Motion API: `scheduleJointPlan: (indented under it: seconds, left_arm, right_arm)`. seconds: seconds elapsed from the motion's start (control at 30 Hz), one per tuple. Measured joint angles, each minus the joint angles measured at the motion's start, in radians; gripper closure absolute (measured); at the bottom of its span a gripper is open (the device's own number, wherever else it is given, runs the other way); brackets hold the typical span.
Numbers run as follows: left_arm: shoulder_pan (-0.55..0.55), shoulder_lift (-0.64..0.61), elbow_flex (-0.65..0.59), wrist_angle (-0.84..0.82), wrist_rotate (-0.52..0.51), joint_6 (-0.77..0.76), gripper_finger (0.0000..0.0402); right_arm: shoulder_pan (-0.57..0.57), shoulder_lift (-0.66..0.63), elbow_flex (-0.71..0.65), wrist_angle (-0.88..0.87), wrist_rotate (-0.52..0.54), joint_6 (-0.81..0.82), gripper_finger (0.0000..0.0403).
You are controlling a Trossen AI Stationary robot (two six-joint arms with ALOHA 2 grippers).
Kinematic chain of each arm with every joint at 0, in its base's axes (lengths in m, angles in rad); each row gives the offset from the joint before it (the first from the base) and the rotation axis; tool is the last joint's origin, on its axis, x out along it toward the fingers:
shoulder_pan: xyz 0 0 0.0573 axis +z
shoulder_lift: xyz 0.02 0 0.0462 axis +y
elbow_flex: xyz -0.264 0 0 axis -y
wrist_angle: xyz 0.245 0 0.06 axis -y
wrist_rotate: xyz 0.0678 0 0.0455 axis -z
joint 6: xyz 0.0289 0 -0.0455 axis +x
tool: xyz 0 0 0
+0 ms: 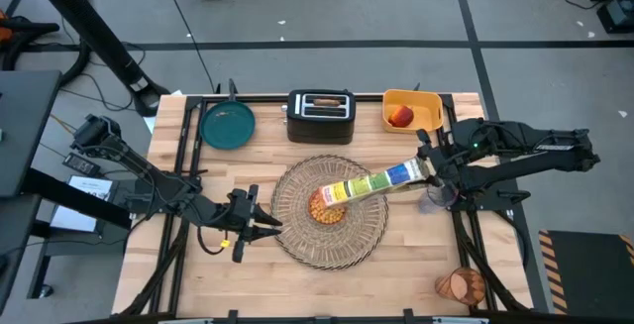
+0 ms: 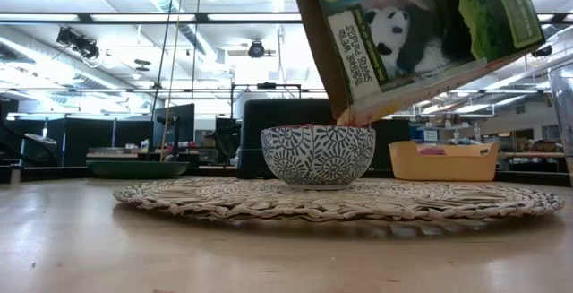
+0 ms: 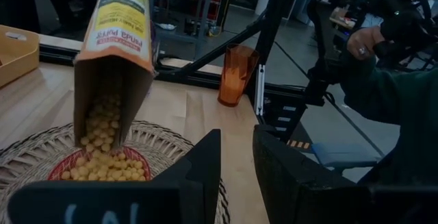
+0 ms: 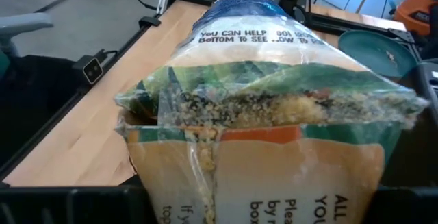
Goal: Arrange a breakfast setting
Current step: Pour the cereal from the yellow cereal box into the red bowl
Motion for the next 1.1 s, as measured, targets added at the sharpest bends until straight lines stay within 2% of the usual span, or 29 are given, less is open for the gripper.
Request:
scheduleJointPlan:
  seconds: [0.43,1.1]
  left_arm:
    - [0.0,0.0,0.0,0.006,0.0,0.003,0.0308]
    - [0.0,0.0,0.0,0.005,0.0,0.01,0.0308]
  right_arm:
    - [0.0,-0.052,0.0,0.029,-0.006,0.017,0.0231]
    - [0.0,0.136,-0.034,0.14,-0.039,0.023,0.0232]
